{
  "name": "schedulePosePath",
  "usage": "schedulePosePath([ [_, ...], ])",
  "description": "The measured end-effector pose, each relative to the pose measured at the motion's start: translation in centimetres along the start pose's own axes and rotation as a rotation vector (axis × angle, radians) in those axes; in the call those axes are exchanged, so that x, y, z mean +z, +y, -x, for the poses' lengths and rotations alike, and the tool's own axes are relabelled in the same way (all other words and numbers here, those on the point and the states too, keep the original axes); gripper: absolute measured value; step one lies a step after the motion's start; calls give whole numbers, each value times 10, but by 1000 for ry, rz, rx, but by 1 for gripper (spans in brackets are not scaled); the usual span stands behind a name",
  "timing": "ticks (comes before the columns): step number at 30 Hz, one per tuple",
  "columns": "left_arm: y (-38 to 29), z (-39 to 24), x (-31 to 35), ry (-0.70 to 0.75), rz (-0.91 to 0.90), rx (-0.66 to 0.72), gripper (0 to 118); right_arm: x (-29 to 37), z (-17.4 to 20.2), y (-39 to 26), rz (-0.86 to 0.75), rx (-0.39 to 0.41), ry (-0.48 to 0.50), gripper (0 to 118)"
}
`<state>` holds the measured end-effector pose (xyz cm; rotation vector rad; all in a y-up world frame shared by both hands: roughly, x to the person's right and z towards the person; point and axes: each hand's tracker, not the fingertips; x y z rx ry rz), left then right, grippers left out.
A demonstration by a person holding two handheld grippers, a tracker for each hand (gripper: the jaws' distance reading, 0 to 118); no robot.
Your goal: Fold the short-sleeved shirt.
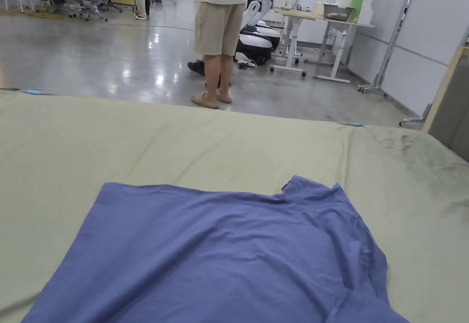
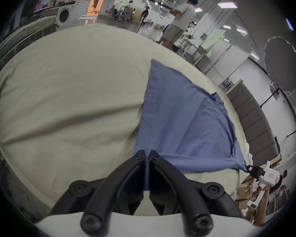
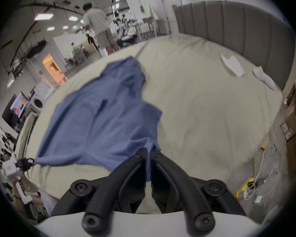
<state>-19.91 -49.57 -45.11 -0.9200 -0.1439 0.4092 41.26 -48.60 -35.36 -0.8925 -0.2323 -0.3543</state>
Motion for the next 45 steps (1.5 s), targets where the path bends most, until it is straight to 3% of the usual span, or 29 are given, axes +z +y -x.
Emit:
schedulePosePath([
  [4,-4,5,-9,49,17,-12,4,-20,6,-10,41,98,-82,6],
  [7,-5,6,-10,47,21,-17,4,-22,10,-10,25,125,-91,7],
  [8,-6,6,-9,25,8,-17,4,-20,9,-11,-3,124,-96,21],
  [9,-7,7,-6,-17,-17,-9,11,-17,8,-10,-34,112,-96,43],
  [10,-8,9,3,-46,-54,20,30,-10,7,-7,-52,74,-104,68],
  [11,-8,8,14,-62,-80,39,77,-2,5,-6,-55,48,-104,86],
  [12,-9,7,27,-91,-101,62,102,10,3,-3,-73,19,-82,91],
  [13,-10,7,43,-130,-144,73,104,22,2,-2,-99,6,-74,91],
  [15,-13,7,71,-104,-183,64,99,41,4,-3,-138,-4,-107,91],
  [16,-17,6,83,-73,-219,33,76,48,6,-5,-140,-3,-126,88],
  [17,-21,6,90,-47,-238,22,4,52,8,-7,-138,-1,-145,65],
  [18,-25,10,93,1,-225,70,0,56,11,-9,-119,-3,-165,19],
  [19,-29,18,99,-10,-233,140,0,56,12,-14,-110,5,-156,2],
  [21,-29,32,99,-55,-167,212,0,53,12,-22,-136,1,-130,2],
  [24,-43,32,71,14,-178,165,0,44,15,-25,-102,15,-104,2],
  [28,-40,22,60,-77,-189,143,0,42,25,-24,-94,29,-81,2],
  [29,-39,20,58,-105,-206,128,13,41,26,-23,-92,33,-75,2],
  [30,-38,18,53,-137,-209,110,43,41,27,-22,-96,32,-72,2],
  [31,-35,17,45,-147,-178,97,82,41,26,-23,-98,30,-68,2],
  [32,-33,16,39,-162,-176,82,106,40,26,-22,-98,28,-64,2],
  [35,-18,11,11,-87,-113,42,104,40,26,-18,-95,16,-41,2],
  [36,-16,9,2,-53,-91,26,95,41,26,-17,-96,16,-40,2],
  [37,-14,9,-7,-41,-74,-4,67,41,26,-17,-96,19,-39,2],
  [38,-11,18,-17,-14,-46,-4,2,42,26,-17,-97,26,-41,2],
  [41,-7,27,-32,-26,108,-5,3,49,25,-16,-114,42,-71,2],
  [45,-10,20,-31,-9,84,-54,3,56,12,-12,-178,-20,-98,5],
])
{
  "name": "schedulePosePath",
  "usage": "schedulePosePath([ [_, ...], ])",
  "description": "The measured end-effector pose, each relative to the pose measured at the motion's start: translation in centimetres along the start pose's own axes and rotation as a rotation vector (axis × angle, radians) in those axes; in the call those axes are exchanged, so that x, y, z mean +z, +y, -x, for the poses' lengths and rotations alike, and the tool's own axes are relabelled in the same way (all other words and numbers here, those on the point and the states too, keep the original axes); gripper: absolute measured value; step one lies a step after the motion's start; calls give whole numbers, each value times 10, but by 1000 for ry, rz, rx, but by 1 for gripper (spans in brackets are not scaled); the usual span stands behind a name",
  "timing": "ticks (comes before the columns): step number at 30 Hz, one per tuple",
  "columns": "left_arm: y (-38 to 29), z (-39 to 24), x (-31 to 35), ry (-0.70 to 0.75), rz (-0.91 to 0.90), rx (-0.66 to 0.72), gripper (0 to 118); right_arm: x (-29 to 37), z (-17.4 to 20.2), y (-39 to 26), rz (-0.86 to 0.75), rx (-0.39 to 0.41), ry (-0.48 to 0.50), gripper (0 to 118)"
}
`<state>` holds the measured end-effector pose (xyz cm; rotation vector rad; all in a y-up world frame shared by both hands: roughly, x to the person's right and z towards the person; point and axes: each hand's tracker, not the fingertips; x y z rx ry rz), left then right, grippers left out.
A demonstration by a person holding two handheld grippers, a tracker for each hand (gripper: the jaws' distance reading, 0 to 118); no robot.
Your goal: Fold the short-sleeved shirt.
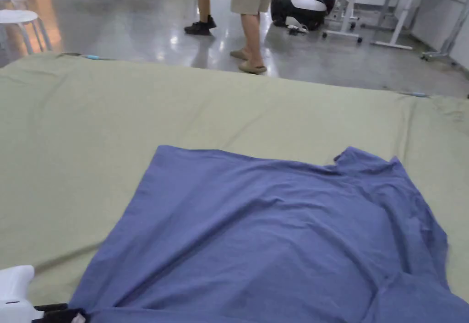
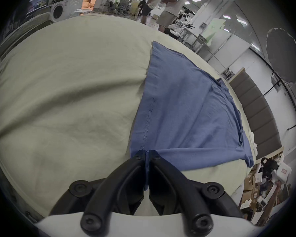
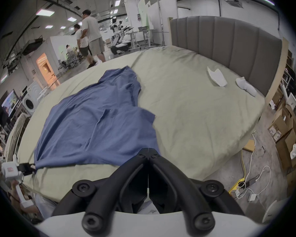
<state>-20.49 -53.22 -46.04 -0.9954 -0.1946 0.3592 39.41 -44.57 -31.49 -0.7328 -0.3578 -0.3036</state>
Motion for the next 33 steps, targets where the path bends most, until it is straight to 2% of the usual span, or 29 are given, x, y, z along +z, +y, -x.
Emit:
schedulePosePath([
  [1,-2,-11,1,7,7,-7,3,0,-3,1,-22,-13,-4,21],
  [2,-3,-15,0,14,16,-17,3,0,-5,1,-34,-18,-11,65],
  [3,-3,-17,1,25,19,-35,3,-3,-7,1,-38,-16,-18,98],
  [4,-4,-20,1,32,17,-42,3,-7,-9,1,-30,-14,-24,111],
  [6,-4,-19,1,42,12,-43,3,-9,-9,2,-15,-5,-17,107],
  [11,-9,-13,1,24,-16,12,3,-41,-9,-4,97,-11,-14,105],
  [14,-13,-13,1,19,-35,29,3,-67,-5,-9,165,46,-15,102],
  [15,-14,-14,1,21,-42,28,3,-75,-3,-11,211,69,-15,95],
  [16,-15,-16,2,27,-50,25,3,-82,-2,-12,247,83,-5,66],
  [17,-16,-18,3,32,-58,25,3,-89,-4,-14,263,48,61,4],
  [18,-16,-19,6,31,-67,37,3,-88,-6,-14,268,1,91,4],
  [19,-14,-18,10,8,-68,69,3,-85,-6,-8,259,15,42,4],
  [23,0,-15,23,-102,-76,165,3,-74,-11,10,223,-33,72,4],
  [25,16,-20,26,-96,-93,143,3,-68,-10,23,187,-44,94,4],
  [30,84,-26,27,-117,-185,139,3,-77,14,79,127,11,147,4],
  [33,128,-40,20,-57,-237,35,3,-93,30,121,52,13,159,4],
])
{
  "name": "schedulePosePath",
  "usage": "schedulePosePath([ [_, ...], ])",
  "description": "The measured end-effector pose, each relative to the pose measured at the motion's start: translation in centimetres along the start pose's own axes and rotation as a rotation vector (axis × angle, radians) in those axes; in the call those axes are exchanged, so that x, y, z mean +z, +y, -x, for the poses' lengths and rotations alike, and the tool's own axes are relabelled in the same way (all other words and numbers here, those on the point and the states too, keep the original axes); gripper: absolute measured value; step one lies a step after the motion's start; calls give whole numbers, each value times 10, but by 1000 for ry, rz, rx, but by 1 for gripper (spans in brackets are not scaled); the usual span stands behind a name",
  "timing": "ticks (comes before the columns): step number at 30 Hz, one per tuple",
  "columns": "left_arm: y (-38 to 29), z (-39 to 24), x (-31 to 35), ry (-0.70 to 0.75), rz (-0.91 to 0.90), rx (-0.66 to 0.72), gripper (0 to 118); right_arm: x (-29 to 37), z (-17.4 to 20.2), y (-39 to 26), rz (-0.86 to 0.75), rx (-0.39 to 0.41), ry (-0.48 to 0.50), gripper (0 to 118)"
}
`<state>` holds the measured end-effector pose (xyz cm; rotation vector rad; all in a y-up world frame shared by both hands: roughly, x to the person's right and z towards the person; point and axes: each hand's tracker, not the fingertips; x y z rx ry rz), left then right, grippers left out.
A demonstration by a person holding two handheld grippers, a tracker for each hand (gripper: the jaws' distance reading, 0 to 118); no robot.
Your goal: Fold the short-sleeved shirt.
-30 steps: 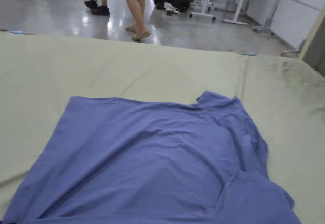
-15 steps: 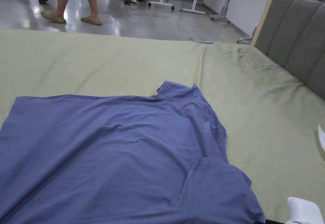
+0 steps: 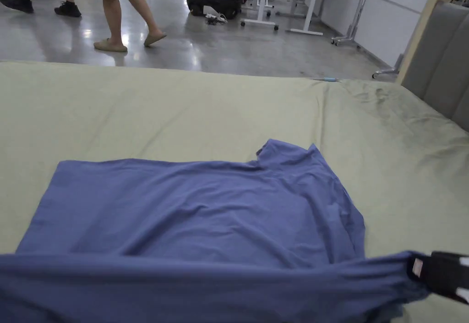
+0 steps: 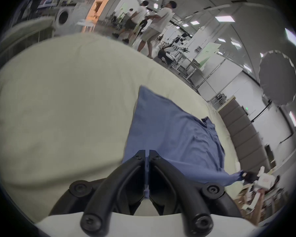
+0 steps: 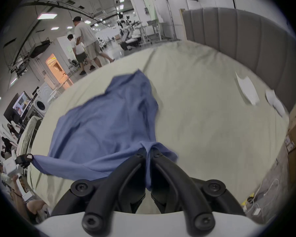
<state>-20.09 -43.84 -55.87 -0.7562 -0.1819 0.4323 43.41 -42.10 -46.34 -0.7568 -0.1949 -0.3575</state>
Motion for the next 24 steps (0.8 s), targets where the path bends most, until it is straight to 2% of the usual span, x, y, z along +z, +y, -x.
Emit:
schedulePosePath([
  [3,33,-12,-28,5,-8,-48,3,-33,9,43,-13,-8,15,4],
  [6,56,-18,-68,31,-2,-55,3,-73,29,72,-23,48,-43,4],
  [8,63,-20,-95,66,16,-68,3,-101,36,83,-1,58,-73,4],
  [11,64,-19,-135,129,89,-112,3,-144,41,87,54,51,-116,4],
  [15,58,-6,-172,177,166,-88,3,-192,32,83,145,59,-169,4],
  [19,42,6,-188,194,202,-95,3,-213,25,73,185,33,-170,4],
  [21,37,6,-185,169,153,-107,3,-217,22,69,176,28,-150,6],
  [22,36,8,-181,153,139,-114,7,-215,21,69,144,20,-133,17],
  [23,37,11,-176,129,134,-107,24,-210,19,69,106,-2,-105,44],
  [24,39,11,-165,122,132,-85,47,-199,17,71,66,-44,-61,74],
])
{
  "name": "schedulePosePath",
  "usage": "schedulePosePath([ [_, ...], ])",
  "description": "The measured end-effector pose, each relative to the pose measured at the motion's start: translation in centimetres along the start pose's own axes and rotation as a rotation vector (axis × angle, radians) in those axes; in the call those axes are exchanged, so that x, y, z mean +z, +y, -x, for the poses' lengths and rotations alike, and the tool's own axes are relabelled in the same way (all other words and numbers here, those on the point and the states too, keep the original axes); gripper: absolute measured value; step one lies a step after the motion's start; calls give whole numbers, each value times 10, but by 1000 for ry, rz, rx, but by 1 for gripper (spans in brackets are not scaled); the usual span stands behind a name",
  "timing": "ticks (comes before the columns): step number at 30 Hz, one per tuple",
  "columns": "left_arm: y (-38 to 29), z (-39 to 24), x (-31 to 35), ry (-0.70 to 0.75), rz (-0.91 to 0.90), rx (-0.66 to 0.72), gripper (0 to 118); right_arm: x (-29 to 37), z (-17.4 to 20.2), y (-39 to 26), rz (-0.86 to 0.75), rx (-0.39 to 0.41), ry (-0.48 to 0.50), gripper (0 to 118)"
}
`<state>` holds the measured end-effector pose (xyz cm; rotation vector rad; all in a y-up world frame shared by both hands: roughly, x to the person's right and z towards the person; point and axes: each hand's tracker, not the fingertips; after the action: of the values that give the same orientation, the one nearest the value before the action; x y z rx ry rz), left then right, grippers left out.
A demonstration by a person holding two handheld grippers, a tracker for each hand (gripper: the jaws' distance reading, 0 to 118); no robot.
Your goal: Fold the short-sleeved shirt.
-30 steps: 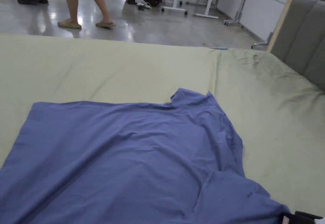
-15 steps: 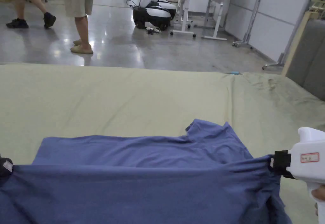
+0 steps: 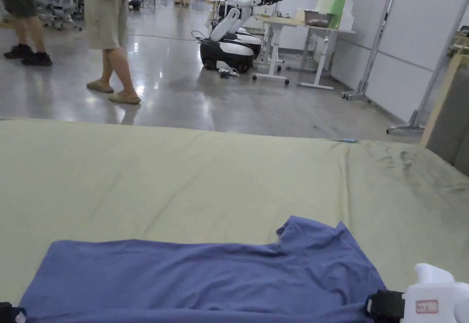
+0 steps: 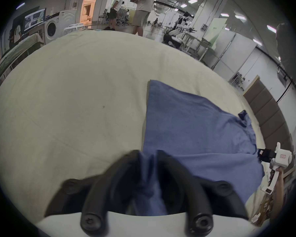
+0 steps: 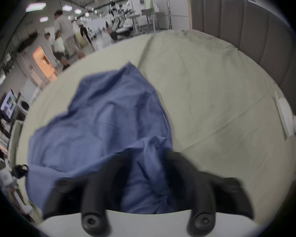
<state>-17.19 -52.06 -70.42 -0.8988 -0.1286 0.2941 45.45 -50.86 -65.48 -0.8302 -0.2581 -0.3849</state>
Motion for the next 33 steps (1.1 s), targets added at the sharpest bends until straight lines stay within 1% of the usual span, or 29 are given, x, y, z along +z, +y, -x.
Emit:
schedulePosePath([
  [1,1,3,13,-15,8,32,80,16,-2,-1,-37,-29,44,94],
  [2,1,9,30,-41,10,57,103,33,-4,-1,-75,-36,75,96],
  [3,0,15,49,-84,-10,76,102,51,-6,-2,-117,-32,85,96],
  [4,-1,17,73,-130,-43,89,101,70,-7,-6,-149,1,85,96],
  [5,-5,20,93,-124,-39,85,90,90,-6,-11,-170,37,69,95],
  [6,-13,23,113,-132,-53,73,55,106,-7,-19,-165,81,41,85],
  [7,-26,25,131,-144,-86,71,1,120,-7,-30,-135,123,12,54],
  [8,-36,25,140,-126,-82,84,0,130,-8,-42,-125,149,0,2],
  [9,-51,27,150,-73,-65,123,0,130,-12,-58,-126,144,9,2],
  [10,-60,31,154,-117,6,156,0,141,-16,-73,-130,132,7,2],
  [11,-71,33,155,-166,56,195,0,146,-18,-83,-65,134,17,2],
  [12,-83,35,154,-209,54,237,0,153,-20,-97,-63,120,28,2],
  [13,-90,36,153,-216,52,255,0,148,-21,-111,-71,97,33,2],
  [16,-91,39,144,-178,19,236,0,148,-25,-129,3,42,49,2],
  [20,-72,41,121,-207,11,243,1,154,-25,-142,15,41,30,2],
  [21,-68,38,113,-198,16,242,20,158,-26,-139,12,40,29,2],
  [22,-64,38,102,-181,40,227,57,161,-26,-138,5,35,28,2],
  [23,-62,37,92,-155,97,210,98,163,-26,-137,-1,28,32,2],
  [26,-63,34,69,-142,136,202,98,173,-26,-131,-9,11,55,2],
  [28,-64,23,63,-158,161,170,98,177,-25,-128,-15,11,50,2],
  [29,-64,18,61,-156,172,145,94,177,-25,-126,-16,16,40,2],
  [30,-65,14,59,-151,173,103,80,178,-25,-124,-19,20,25,2],
  [31,-65,11,55,-131,173,57,47,178,-25,-122,-18,21,14,2],
  [32,-67,4,52,-100,191,44,7,177,-25,-122,-19,18,7,2],
  [33,-69,3,47,-111,223,60,6,177,-26,-121,-19,15,1,2],
])
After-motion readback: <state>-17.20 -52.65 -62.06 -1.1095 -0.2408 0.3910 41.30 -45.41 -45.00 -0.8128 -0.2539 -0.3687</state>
